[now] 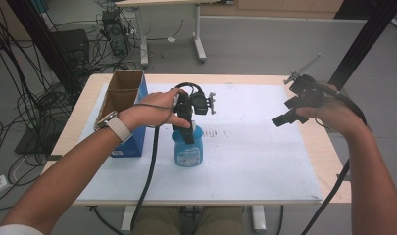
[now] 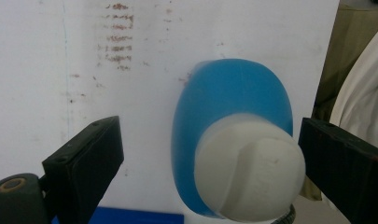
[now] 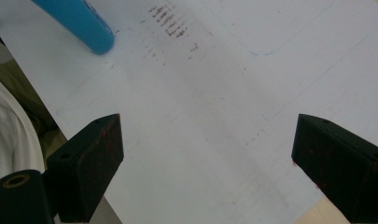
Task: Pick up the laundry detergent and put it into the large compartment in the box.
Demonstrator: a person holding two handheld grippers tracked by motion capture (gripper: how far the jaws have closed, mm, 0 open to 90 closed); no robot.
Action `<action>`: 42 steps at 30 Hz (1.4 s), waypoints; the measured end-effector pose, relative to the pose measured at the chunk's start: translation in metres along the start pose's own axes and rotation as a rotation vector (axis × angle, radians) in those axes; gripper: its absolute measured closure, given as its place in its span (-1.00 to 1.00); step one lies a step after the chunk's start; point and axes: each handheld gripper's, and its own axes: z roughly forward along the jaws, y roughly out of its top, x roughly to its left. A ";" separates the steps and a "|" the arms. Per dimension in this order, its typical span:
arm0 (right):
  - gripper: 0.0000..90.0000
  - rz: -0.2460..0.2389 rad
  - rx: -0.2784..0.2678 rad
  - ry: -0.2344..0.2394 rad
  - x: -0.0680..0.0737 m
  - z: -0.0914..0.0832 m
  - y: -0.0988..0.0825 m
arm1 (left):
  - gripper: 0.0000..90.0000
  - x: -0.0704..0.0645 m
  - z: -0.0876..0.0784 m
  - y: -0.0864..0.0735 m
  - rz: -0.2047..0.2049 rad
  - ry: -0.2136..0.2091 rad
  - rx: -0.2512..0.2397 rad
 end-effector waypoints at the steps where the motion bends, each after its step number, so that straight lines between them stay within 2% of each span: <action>1: -0.80 0.000 0.000 0.000 0.000 0.000 0.000 | -0.82 0.000 0.000 0.000 0.001 0.000 0.002; 42: -0.80 0.000 0.000 -0.001 0.000 0.000 0.000 | -0.82 0.001 0.001 -0.001 -0.007 -0.004 0.000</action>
